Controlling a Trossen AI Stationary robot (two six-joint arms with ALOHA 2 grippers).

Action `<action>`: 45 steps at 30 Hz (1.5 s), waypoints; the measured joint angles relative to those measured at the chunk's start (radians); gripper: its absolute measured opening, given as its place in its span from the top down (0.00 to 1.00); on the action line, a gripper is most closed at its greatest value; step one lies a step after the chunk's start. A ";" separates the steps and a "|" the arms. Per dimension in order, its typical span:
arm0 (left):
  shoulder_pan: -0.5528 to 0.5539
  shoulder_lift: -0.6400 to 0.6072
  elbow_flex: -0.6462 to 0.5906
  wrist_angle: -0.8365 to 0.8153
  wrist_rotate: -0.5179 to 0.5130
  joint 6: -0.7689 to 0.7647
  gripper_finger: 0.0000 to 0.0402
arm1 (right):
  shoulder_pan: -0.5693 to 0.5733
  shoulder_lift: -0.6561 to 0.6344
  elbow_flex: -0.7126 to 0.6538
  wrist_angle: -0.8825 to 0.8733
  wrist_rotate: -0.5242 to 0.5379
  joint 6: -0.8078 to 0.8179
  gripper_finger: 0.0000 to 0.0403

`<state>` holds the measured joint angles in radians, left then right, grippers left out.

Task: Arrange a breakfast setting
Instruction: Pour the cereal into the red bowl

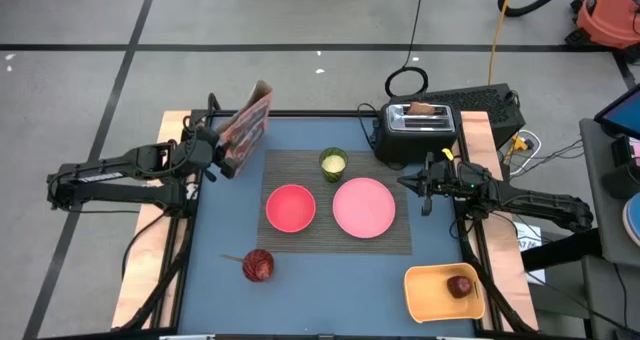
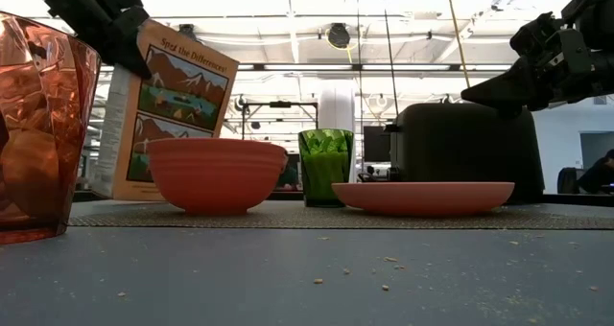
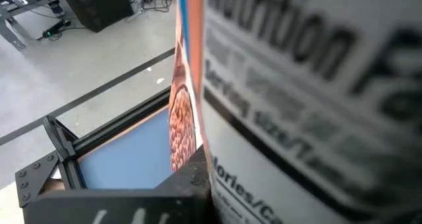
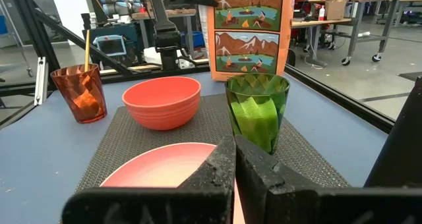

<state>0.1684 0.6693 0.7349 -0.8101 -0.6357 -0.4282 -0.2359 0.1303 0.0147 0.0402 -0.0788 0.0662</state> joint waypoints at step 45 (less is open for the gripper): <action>-0.001 -0.001 0.039 0.636 0.430 0.138 0.99 | 0.000 0.000 -0.001 0.412 0.114 0.307 0.45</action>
<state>0.1677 0.6681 0.7742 -0.1740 -0.2054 -0.2907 -0.2359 0.1303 0.0139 0.4526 0.0353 0.3730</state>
